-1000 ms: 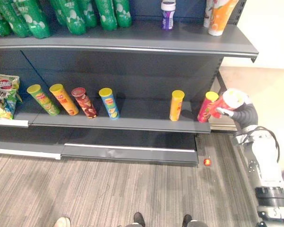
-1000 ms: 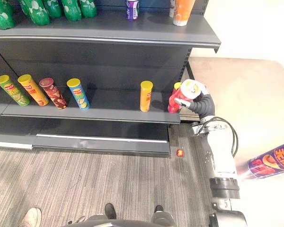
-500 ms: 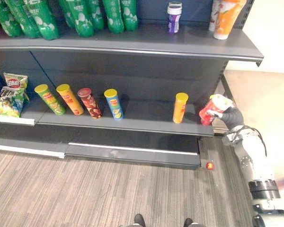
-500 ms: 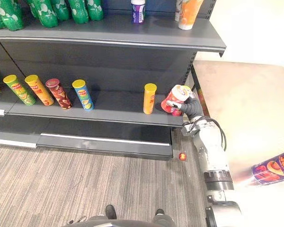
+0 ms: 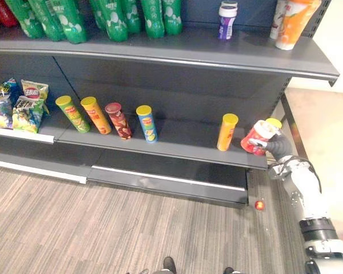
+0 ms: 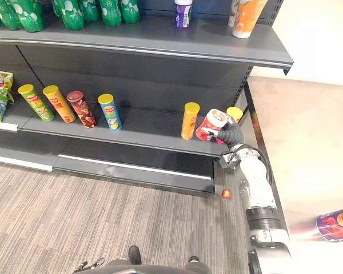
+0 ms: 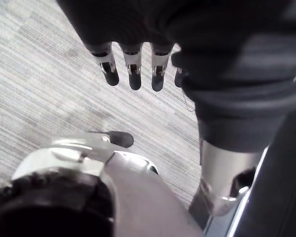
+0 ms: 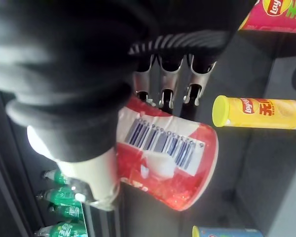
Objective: Put the gum and the chips on the shelf.
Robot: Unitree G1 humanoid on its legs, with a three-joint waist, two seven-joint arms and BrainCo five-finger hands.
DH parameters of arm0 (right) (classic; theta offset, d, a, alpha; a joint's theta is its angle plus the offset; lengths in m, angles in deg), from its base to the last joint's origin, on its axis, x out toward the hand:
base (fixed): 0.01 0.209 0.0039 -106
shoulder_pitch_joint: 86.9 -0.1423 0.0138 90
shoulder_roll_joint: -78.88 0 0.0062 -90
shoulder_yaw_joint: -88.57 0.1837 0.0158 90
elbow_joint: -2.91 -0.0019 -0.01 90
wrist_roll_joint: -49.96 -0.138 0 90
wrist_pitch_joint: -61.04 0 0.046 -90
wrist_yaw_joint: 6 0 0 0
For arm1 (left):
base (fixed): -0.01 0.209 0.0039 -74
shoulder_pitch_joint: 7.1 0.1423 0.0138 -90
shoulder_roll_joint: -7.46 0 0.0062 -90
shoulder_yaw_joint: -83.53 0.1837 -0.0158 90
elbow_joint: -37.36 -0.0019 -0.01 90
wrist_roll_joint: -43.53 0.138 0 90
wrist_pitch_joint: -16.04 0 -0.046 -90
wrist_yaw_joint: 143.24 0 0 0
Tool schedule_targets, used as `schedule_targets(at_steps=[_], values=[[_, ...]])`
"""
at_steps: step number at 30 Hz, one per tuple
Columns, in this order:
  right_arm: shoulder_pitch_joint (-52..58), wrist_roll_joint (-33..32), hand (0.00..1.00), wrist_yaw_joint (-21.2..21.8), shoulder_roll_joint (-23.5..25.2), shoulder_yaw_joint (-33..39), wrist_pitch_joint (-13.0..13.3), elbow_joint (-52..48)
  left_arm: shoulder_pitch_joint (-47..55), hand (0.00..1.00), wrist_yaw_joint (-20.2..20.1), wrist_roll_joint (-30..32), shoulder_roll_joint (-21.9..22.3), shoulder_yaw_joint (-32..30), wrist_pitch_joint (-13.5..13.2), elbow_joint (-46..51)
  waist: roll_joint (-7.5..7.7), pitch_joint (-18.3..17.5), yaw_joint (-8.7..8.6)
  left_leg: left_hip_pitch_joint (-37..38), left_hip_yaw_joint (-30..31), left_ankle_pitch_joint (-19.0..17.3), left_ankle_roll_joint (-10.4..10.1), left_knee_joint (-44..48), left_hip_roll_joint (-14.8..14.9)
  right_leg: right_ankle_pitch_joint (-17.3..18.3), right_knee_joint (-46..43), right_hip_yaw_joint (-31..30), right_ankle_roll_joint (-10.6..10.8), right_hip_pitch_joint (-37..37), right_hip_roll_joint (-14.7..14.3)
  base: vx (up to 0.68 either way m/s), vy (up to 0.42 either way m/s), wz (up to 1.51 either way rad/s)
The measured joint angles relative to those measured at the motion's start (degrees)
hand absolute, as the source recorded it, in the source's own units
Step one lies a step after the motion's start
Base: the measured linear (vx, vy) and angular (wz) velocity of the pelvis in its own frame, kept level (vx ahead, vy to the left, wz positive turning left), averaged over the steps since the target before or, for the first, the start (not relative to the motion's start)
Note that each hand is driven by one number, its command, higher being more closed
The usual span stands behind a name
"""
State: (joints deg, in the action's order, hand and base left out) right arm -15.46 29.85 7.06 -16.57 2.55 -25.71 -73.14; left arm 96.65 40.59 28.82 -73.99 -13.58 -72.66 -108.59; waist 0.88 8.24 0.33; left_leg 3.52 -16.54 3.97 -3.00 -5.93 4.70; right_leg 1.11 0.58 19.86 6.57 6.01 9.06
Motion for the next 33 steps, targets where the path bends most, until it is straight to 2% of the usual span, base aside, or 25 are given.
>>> schedule_targets(at_steps=[6, 10, 11, 13, 14, 15, 16, 17, 18, 22, 24, 26, 29, 30, 31, 33], values=[[1.15, 2.78, 1.0, -1.69, 0.0, -0.15, 0.94, -0.41, 0.04, 0.0, 1.85, 0.34, 0.01, -0.02, 1.38, -0.23, -0.1, -0.03, -0.32, 0.99, -0.34, -0.14, -0.2, 0.03, 0.26, 0.57, -1.55, -0.41, -0.09, 0.03, 0.09, -0.01, -0.002, -0.02], [4.73, 3.93, 1.0, -5.26, -0.01, 0.27, 1.65, -2.15, 0.13, 0.0, 2.83, 2.56, 0.03, -0.01, 1.39, -0.71, -0.2, -0.01, -0.44, 1.05, 0.14, -0.42, -0.63, 0.39, 0.36, 3.64, -7.25, -0.23, -0.45, -2.21, 0.99, -0.02, -0.007, 0.06], [5.08, 3.91, 1.0, -6.23, -0.01, 0.32, 2.37, -2.46, -0.01, 0.0, 2.87, 2.57, -0.03, -0.01, 1.39, -1.18, -0.14, -0.03, -0.52, 0.44, 0.13, -0.65, -0.54, 0.99, 0.42, 5.49, -10.07, -0.53, -0.81, -3.98, 1.26, -0.05, -0.045, 0.03], [5.12, 3.93, 1.0, -6.74, -0.01, 0.91, 2.81, -2.62, -0.17, 0.0, 3.05, 2.55, -0.01, -0.03, 1.37, -1.18, 0.06, 0.16, -0.82, -2.8, 0.14, -3.68, -0.59, 7.44, 1.25, 7.62, -13.39, -0.76, -1.35, -5.81, 1.78, -0.03, -0.07, 0.0], [5.4, 4.25, 1.0, -7.01, -0.05, 1.33, 3.05, -2.91, -0.13, 0.0, 3.51, 2.51, 0.02, -0.04, 1.4, -1.19, -0.52, 0.47, -0.9, -5.39, 0.12, -7.14, -1.09, 14.37, 2.96, 9.08, -15.68, -1.19, -1.67, -6.33, 1.63, 0.01, -0.082, -0.16], [6.29, 4.44, 1.0, -7.67, -0.14, 1.39, 3.1, -3.96, 0.09, 0.0, 3.83, 2.25, 0.04, 0.0, 1.4, -1.57, -1.59, 0.73, -1.0, -7.13, -0.01, -9.46, -0.66, 21.19, 5.07, 10.52, -17.04, -1.75, -2.0, -6.0, 1.02, 0.01, -0.077, -0.13], [6.98, 4.44, 1.0, -7.98, -0.14, 1.55, 3.28, -4.64, -0.12, 0.0, 3.9, 1.75, -0.04, -0.02, 1.34, -2.16, -1.8, 0.97, -1.11, -8.68, 0.02, -9.59, -0.33, 25.35, 5.56, 11.03, -17.34, -1.8, -2.27, -5.69, 0.89, 0.0, -0.069, -0.1], [7.92, 4.49, 1.0, -8.37, -0.2, 1.94, 3.38, -5.44, -0.33, 0.0, 4.3, 0.38, 0.08, -0.06, 1.25, -2.58, -1.6, 1.29, -1.71, -12.04, 0.8, -8.2, 1.28, 32.91, 6.84, 11.79, -18.63, -2.24, -2.6, -5.7, 1.24, -0.01, -0.086, -0.2], [8.93, 4.5, 1.0, -8.86, -0.21, 2.64, 3.42, -6.48, -0.14, 0.0, 4.67, -0.88, 0.26, -0.07, 1.24, -2.74, -1.43, 1.66, -1.57, -13.31, 2.55, -6.28, 0.94, 36.27, 6.79, 12.15, -19.22, -3.51, -2.78, -5.74, 1.51, 0.0, -0.094, -0.32], [10.07, 4.56, 1.0, -8.99, -0.07, 4.69, 4.48, -8.21, -0.26, 0.0, 4.81, -1.8, 0.73, -0.04, 0.44, -3.31, -0.88, 2.48, -1.88, -13.62, 4.42, -2.6, 0.43, 36.18, 4.73, 12.29, -19.7, -7.49, -3.08, -6.82, 3.12, 0.05, -0.015, -0.44], [10.07, 4.87, 1.0, -9.56, -0.06, 4.58, 4.54, -8.34, -0.11, 0.0, 4.9, -1.79, 1.27, -0.05, -0.21, -3.55, -1.23, 2.83, -1.97, -13.36, 8.05, -6.07, -0.46, 32.05, 3.94, 12.28, -19.62, -9.73, -3.12, -7.06, 3.16, 0.07, 0.071, -0.47], [9.74, 5.81, 1.0, -10.03, -0.04, 3.86, 4.55, -8.35, 0.5, 0.0, 5.27, -2.08, 1.95, -0.39, -1.14, -4.12, -1.22, 2.84, -1.63, -13.29, 12.87, -6.3, -1.05, 25.55, 4.2, 12.38, -19.67, -12.71, -2.95, -7.54, 2.8, 0.08, 0.137, -0.59], [9.21, 5.8, 1.0, -8.83, -0.02, 1.62, 4.89, -8.42, 2.24, 0.0, 7.16, -2.63, 2.85, -0.48, -1.26, -4.98, -1.49, 2.87, -1.64, -12.01, 15.83, -6.32, -2.55, 20.08, 5.54, 13.15, -19.81, -17.97, -1.64, -8.27, 1.71, 0.14, 0.283, -1.0], [9.46, 5.78, 1.0, -8.72, -0.1, 1.86, 5.07, -8.93, 3.2, 0.0, 7.18, -2.65, 3.37, -0.46, -1.21, -5.26, -2.3, 2.54, -1.68, -10.98, 15.62, -6.94, -3.36, 19.66, 6.48, 13.54, -20.0, -20.42, -0.77, -8.75, 0.87, 0.17, 0.461, -1.32], [10.29, 5.74, 1.0, -8.81, 1.02, 2.91, 5.92, -9.34, 3.49, 0.0, 7.18, -2.63, 2.96, -0.66, -1.2, -5.84, -2.06, 2.71, -1.49, -10.23, 13.93, -9.39, -7.04, 20.86, 6.36, 13.88, -20.65, -22.54, 1.57, -8.96, 1.42, 0.15, 0.391, -1.07], [12.48, 5.77, 1.0, -8.51, 2.13, 2.96, 6.21, -9.99, 2.67, 0.0, 7.18, -2.59, 1.8, -0.69, -1.61, -6.16, 0.79, 2.56, -1.97, -11.05, 11.89, -12.39, -5.48, 24.04, 3.99, 13.55, -19.16, -23.65, 1.86, -8.92, 4.27, 0.13, 0.277, -0.52]])
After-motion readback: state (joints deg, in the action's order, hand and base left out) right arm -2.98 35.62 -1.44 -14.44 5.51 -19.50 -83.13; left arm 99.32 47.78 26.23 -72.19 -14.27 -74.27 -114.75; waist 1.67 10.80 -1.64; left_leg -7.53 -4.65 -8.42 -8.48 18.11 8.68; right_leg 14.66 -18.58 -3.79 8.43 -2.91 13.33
